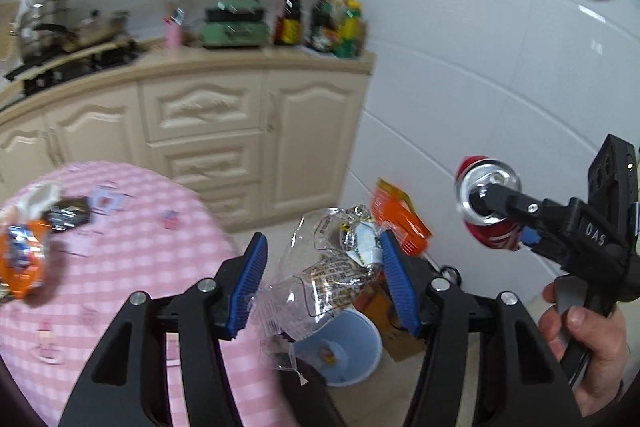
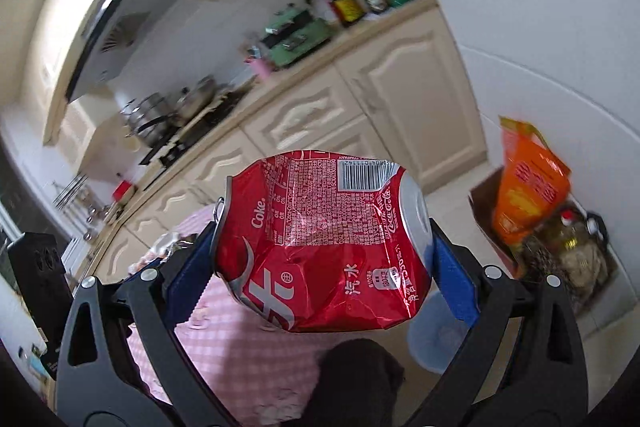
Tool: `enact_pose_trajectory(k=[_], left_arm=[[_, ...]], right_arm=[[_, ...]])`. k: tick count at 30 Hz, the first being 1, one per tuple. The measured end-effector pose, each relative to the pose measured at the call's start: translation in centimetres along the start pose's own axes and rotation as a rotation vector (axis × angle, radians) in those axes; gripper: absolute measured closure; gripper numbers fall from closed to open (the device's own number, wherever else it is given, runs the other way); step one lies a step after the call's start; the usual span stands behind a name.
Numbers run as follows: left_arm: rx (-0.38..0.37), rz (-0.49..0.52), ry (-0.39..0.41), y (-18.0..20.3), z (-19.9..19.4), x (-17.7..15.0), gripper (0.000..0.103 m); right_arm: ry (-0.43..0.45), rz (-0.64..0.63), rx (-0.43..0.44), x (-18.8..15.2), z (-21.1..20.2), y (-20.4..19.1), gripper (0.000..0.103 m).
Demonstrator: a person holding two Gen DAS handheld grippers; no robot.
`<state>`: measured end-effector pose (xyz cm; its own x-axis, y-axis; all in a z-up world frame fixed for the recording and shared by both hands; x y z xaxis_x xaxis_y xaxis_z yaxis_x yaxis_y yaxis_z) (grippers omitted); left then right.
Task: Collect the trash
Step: 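Carry the wrapper and Coke can with both tools over the bucket, then open both tools to drop the wrapper and can into the bucket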
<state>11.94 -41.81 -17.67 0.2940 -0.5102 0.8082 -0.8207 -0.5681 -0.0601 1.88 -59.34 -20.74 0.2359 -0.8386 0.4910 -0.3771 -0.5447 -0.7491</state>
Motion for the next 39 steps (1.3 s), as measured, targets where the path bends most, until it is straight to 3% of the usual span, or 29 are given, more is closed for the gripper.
enact_pose_trajectory(k=[4,10,18,26,31,39], left_arm=[[-0.048,0.029,-0.088,3.0,5.0,-1.1,0.046],[-0.095,0.080,-0.302,6.8,13.8,-5.4,0.046],[-0.103,0.110,-0.501,7.7,21.3,-11.1,0.046],[-0.122,0.137,-0.612,7.9,25.8,-14.6,0.044],[-0.088,0.167,-0.674,7.8,27.3,-16.3,0.016],[-0.083,0.149,-0.671,7.7,26.9,-16.2,0.016]], right_arm=[[-0.044,0.080,-0.057,-0.4,2.1,5.0,0.009],[-0.147,0.259,-0.129,-2.7,6.7,13.1,0.009],[-0.284,0.423,-0.200,-6.6,12.7,20.2,0.009],[-0.390,0.516,-0.263,-9.4,17.6,23.8,0.008],[-0.413,0.545,-0.290,-10.2,18.7,24.9,0.006],[-0.365,0.513,-0.299,-9.2,17.3,24.4,0.006]])
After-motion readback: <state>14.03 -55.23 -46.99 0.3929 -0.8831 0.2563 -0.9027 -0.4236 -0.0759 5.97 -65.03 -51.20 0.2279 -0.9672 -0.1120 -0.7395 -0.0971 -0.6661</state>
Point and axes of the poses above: each gripper's, at about its wrist camera, not at the fingertips, and z roughly the way its jaws point, y to its right, x to its top, the point moved 7 cm from there along z, roughly the way its jaws point, and after that the axes turned 15 degrees about z, right-handed, at the moved point
